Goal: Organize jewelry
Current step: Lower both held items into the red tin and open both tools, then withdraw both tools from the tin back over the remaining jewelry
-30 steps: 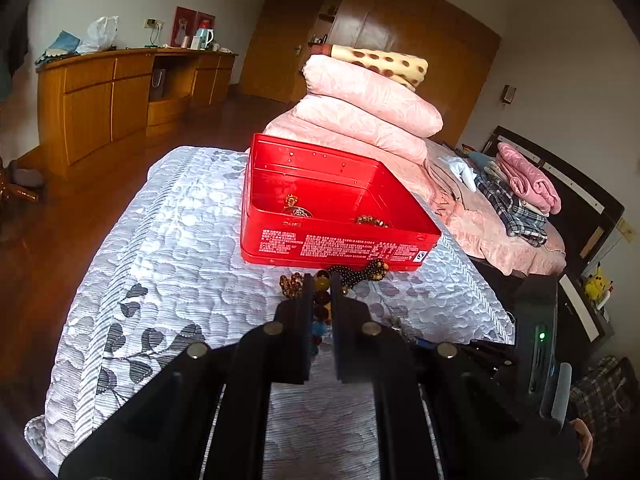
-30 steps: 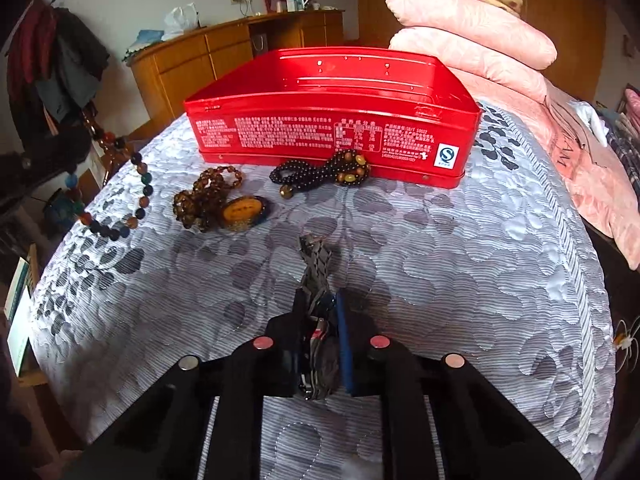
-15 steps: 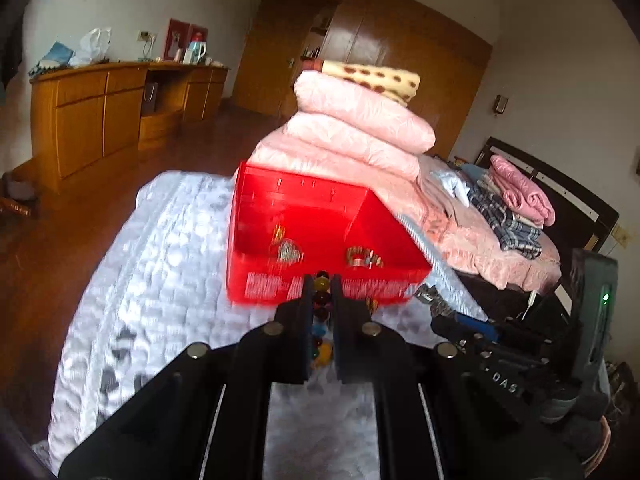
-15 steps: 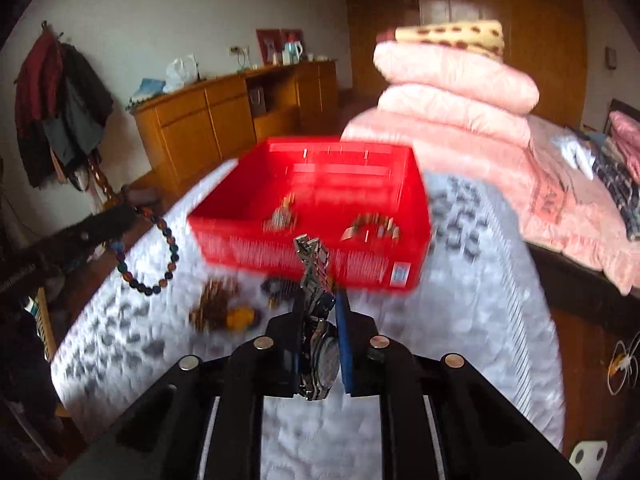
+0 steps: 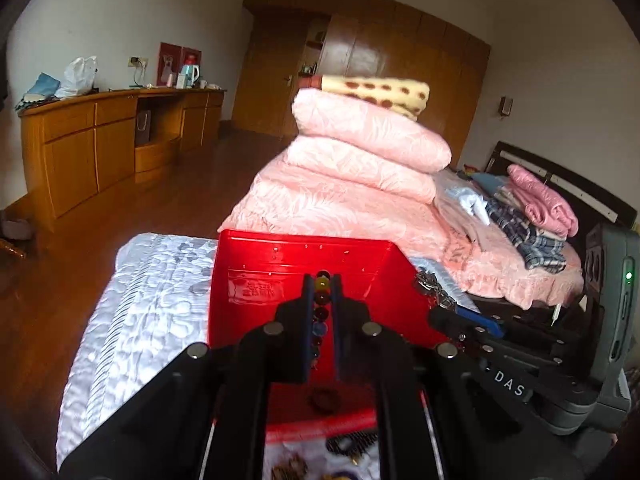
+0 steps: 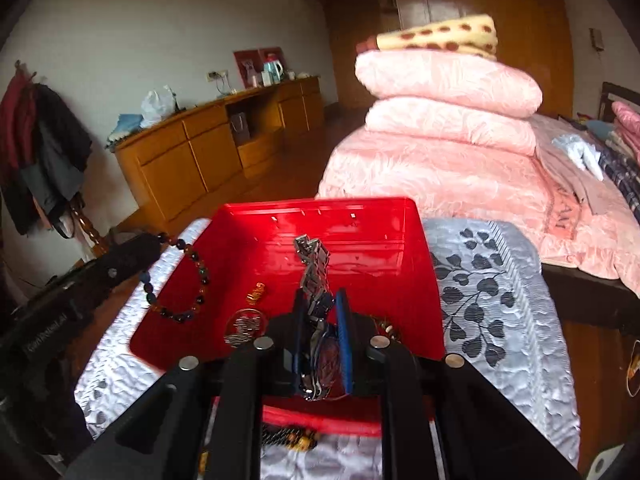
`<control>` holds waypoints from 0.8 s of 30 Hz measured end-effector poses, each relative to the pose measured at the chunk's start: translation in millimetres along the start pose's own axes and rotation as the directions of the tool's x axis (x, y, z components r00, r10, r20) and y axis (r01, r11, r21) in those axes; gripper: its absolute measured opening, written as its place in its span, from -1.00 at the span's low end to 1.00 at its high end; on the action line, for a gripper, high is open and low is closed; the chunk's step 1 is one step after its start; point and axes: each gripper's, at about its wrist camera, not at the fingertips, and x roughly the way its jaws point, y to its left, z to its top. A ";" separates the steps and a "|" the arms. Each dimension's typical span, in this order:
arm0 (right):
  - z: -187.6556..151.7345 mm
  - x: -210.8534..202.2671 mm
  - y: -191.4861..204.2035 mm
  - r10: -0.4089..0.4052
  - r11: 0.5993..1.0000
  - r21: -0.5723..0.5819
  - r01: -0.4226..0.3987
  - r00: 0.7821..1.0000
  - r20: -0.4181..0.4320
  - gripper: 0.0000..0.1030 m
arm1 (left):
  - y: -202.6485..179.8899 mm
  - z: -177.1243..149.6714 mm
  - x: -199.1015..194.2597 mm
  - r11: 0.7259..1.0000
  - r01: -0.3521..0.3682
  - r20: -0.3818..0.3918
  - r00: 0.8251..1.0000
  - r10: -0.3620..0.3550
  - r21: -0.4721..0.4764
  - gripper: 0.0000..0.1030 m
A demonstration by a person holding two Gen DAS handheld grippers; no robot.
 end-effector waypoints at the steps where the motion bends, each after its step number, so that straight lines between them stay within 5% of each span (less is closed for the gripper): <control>1: -0.1 5.5 -2.7 0.001 1.000 0.005 -0.001 1.000 -0.004 -0.55 | 1.6 0.1 6.2 1.000 0.005 -0.012 1.000 -0.005 -0.001 -0.84; 3: -4.9 2.7 -4.3 -0.002 1.000 0.011 0.001 1.000 0.021 -0.07 | 7.0 -1.2 18.2 1.000 0.014 -0.032 0.999 -0.014 -0.012 -0.65; 6: -7.3 -10.4 -3.4 -0.048 0.999 -0.012 0.049 0.996 0.074 0.26 | 10.9 -4.4 16.5 1.000 -0.021 -0.008 1.000 0.021 -0.008 0.18; 8: -9.6 -21.8 -4.6 -0.057 0.998 -0.010 0.058 0.994 0.095 0.53 | 14.2 -5.8 8.1 0.999 -0.027 0.008 1.000 0.028 -0.019 0.21; 13: -25.2 -53.3 -6.5 -0.078 0.997 0.011 0.077 0.988 0.136 0.86 | 20.8 -14.1 -33.4 0.998 -0.060 0.081 0.995 0.063 -0.032 0.75; 24: -84.5 -99.1 8.1 -0.159 0.987 0.028 0.157 0.980 0.120 0.88 | 29.3 -70.2 -107.7 0.990 -0.137 0.090 0.986 0.141 -0.045 0.89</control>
